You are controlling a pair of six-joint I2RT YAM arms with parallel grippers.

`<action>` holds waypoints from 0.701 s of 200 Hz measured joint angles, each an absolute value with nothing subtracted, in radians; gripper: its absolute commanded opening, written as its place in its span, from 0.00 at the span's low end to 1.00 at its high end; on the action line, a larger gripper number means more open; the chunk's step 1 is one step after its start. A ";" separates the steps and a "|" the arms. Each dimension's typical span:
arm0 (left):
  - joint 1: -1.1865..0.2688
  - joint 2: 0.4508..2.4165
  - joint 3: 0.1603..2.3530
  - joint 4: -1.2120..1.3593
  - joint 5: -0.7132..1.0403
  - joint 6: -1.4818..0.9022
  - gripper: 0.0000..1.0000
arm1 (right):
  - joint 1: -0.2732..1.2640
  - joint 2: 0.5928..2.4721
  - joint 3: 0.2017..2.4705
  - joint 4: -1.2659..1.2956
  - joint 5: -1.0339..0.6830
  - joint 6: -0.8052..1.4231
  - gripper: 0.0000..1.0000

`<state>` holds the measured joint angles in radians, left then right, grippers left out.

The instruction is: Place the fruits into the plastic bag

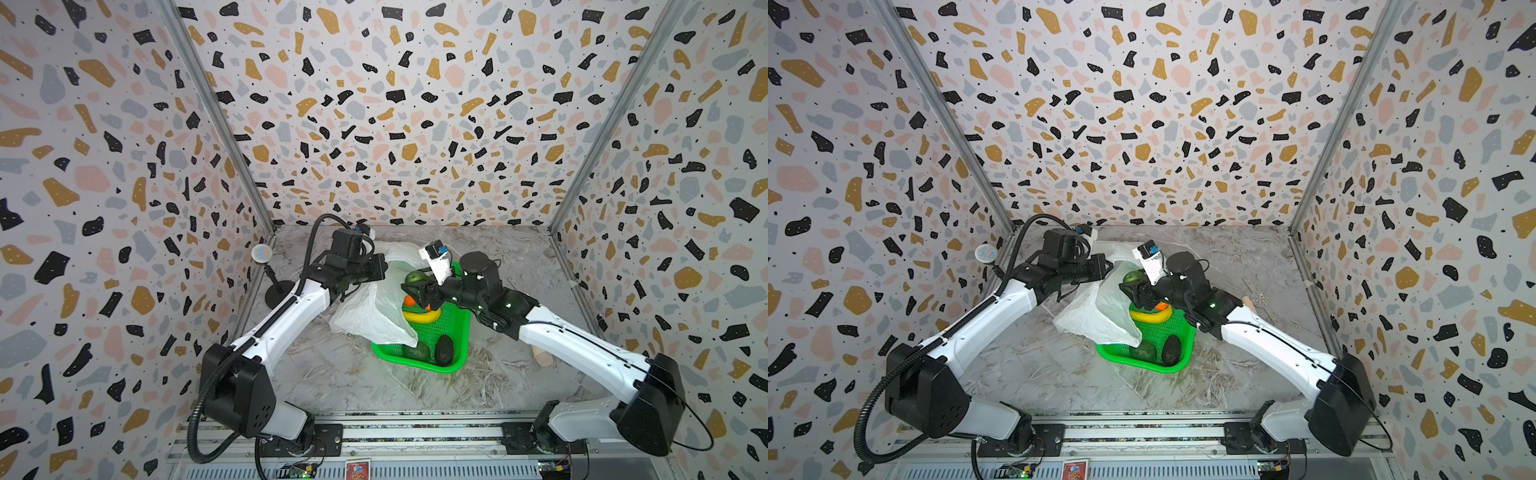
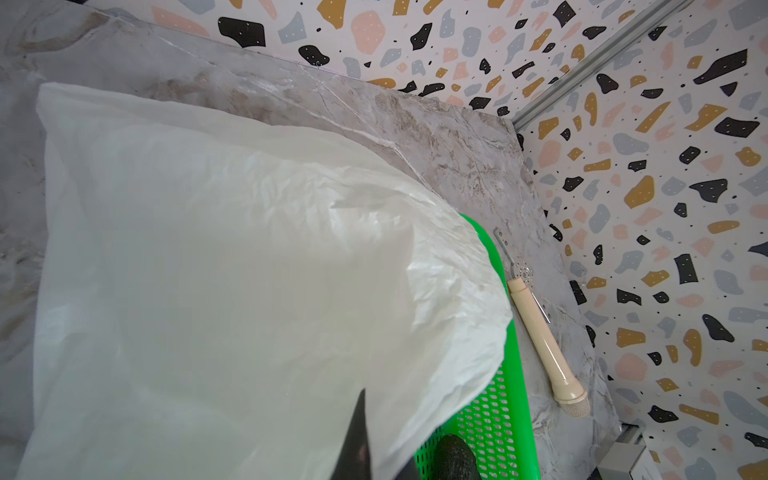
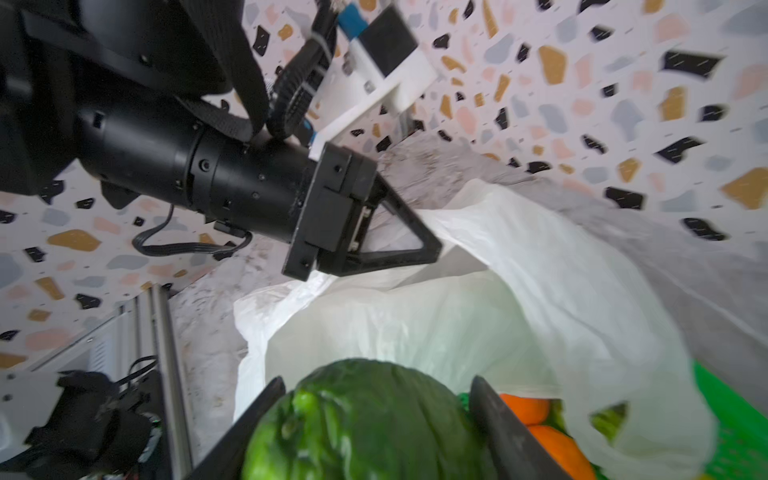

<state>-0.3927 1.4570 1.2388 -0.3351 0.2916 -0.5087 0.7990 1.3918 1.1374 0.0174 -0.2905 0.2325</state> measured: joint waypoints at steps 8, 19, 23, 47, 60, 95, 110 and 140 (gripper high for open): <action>-0.393 1.455 1.240 -0.336 0.294 -0.518 0.00 | 0.799 1.431 1.144 0.030 -0.327 0.252 0.54; -0.393 1.450 1.244 -0.335 0.296 -0.534 0.00 | 0.799 1.472 1.151 0.038 -0.362 0.272 0.54; -0.393 1.447 1.245 -0.335 0.297 -0.540 0.00 | 0.799 1.486 1.154 0.038 -0.372 0.279 0.54; -0.393 1.427 1.266 -0.334 0.311 -0.571 0.00 | 0.791 1.547 1.191 0.036 -0.397 0.310 0.55; -0.392 1.412 1.278 -0.329 0.322 -0.589 0.00 | 0.773 1.576 1.227 0.038 -0.404 0.337 0.55; -0.390 1.383 1.282 -0.297 0.377 -0.637 0.00 | 0.699 1.647 1.311 0.060 -0.412 0.413 0.55; -0.388 1.382 1.282 -0.281 0.409 -0.655 0.00 | 0.676 1.681 1.345 0.062 -0.406 0.438 0.56; -0.388 1.380 1.271 -0.236 0.473 -0.693 0.00 | 0.669 1.739 1.400 0.083 -0.400 0.484 0.57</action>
<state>-0.3878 1.3800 1.2713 -0.2359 0.4728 -0.6930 0.6693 1.7390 1.3998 0.0834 -0.4004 0.4839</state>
